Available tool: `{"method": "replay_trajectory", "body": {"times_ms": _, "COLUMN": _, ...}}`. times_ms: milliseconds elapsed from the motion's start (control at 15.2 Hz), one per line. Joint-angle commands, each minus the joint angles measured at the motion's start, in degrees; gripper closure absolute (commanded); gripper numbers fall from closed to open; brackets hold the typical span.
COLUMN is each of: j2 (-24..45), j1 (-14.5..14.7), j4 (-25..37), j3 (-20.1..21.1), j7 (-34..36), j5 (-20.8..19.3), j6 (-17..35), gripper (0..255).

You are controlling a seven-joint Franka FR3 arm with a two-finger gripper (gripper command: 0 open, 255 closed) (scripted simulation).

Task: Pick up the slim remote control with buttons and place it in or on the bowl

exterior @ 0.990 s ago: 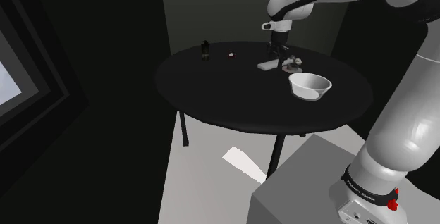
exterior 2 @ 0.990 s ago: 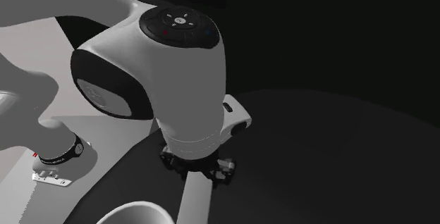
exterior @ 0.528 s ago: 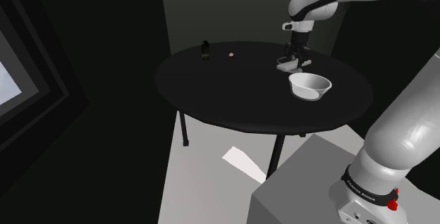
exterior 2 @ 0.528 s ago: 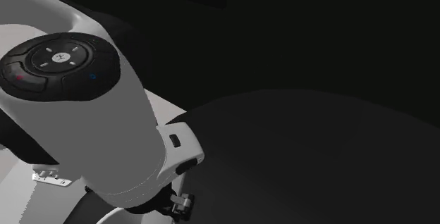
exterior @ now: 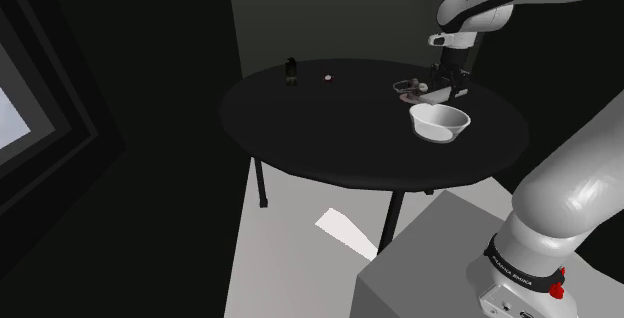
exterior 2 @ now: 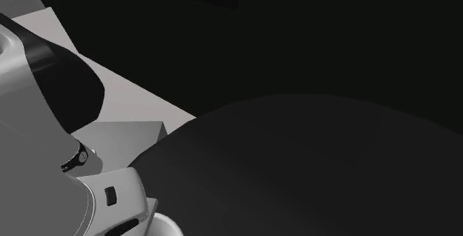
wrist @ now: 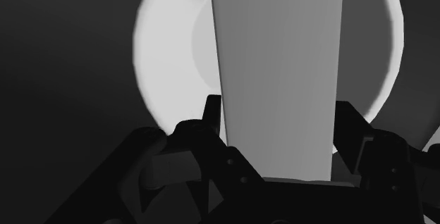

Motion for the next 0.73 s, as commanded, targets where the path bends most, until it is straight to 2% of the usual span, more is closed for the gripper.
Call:
{"method": "replay_trajectory", "body": {"times_ms": 0, "j2": 0.3, "j1": -0.2, "j4": -1.2, "j3": -0.4, "j7": -0.5, "j5": 0.0, "j6": 1.5, "gripper": 255}}
{"method": "replay_trajectory", "body": {"times_ms": 660, "j2": 3.4, "j1": -0.2, "j4": -6.5, "j3": -1.2, "j7": -1.4, "j5": 1.1, "j6": 9.7, "gripper": 255}}
